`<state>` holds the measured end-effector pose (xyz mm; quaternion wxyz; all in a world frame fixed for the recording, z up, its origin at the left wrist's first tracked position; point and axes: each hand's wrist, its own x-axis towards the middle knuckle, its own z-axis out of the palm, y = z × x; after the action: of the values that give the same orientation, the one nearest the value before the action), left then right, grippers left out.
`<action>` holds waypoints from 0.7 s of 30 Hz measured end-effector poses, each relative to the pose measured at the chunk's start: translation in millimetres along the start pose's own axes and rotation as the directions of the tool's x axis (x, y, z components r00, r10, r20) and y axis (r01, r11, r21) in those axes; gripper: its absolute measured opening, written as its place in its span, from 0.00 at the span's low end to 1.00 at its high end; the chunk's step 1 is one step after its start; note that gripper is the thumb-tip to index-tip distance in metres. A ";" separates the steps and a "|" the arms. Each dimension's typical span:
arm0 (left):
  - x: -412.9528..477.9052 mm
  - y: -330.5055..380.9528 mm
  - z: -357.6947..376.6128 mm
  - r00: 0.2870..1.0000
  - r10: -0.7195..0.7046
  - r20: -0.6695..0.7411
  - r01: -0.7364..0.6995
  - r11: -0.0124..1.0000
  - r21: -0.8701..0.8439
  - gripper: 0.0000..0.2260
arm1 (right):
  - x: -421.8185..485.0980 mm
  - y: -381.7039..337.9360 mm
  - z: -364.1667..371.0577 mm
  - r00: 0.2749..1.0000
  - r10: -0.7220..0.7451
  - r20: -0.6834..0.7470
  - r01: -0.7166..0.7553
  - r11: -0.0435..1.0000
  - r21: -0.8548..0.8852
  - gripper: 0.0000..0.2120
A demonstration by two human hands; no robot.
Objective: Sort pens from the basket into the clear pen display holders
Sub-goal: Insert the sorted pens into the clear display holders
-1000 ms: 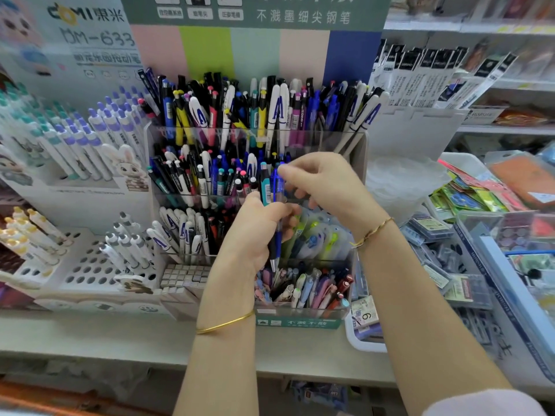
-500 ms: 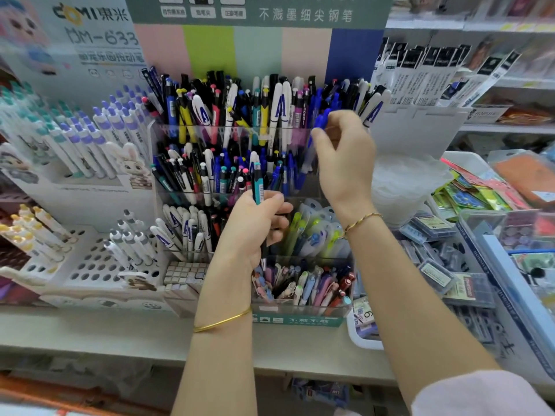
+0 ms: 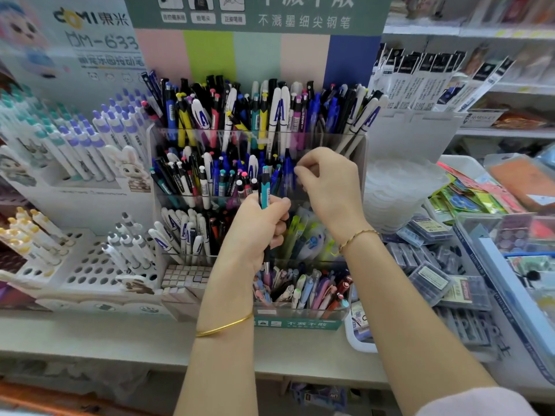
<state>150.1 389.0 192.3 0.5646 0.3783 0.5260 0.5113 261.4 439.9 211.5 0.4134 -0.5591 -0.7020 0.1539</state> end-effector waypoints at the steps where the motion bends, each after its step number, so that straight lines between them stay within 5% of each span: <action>1: -0.1 -0.1 0.9 1.000 0.010 0.008 -0.010 1.000 0.018 0.08 | -2.9 -3.9 -4.1 1.000 0.004 0.018 -0.006 0.996 0.092 0.09; 5: 0.2 -0.8 6.3 0.997 0.047 0.059 -0.052 0.995 0.082 0.08 | -10.2 -16.9 -12.0 0.968 -0.015 0.249 -0.036 0.979 0.198 0.12; 8: 0.2 -2.2 8.5 0.997 0.038 0.065 -0.044 0.995 0.093 0.06 | -6.6 -15.0 -11.2 0.966 -0.025 0.259 -0.031 0.977 0.209 0.09; 14: -3.0 -1.7 4.7 1.000 0.009 0.012 -0.010 0.994 0.106 0.05 | 4.9 -14.5 -18.8 0.974 0.155 -0.165 -0.057 0.872 0.485 0.04; 17: -2.9 -4.4 0.0 0.998 -0.001 -0.062 0.008 0.993 0.118 0.07 | 10.1 -6.2 -21.6 0.921 0.087 -0.380 0.045 0.944 0.326 0.05; 21: -2.2 -5.4 -3.6 0.995 0.016 -0.103 -0.006 0.995 0.096 0.10 | 9.0 -1.6 -14.4 0.946 -0.056 -0.320 0.101 0.987 0.125 0.05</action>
<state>147.7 385.5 186.9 0.5150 0.3808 0.5765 0.5075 271.0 444.1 225.0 0.5641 -0.5178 -0.6362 0.0945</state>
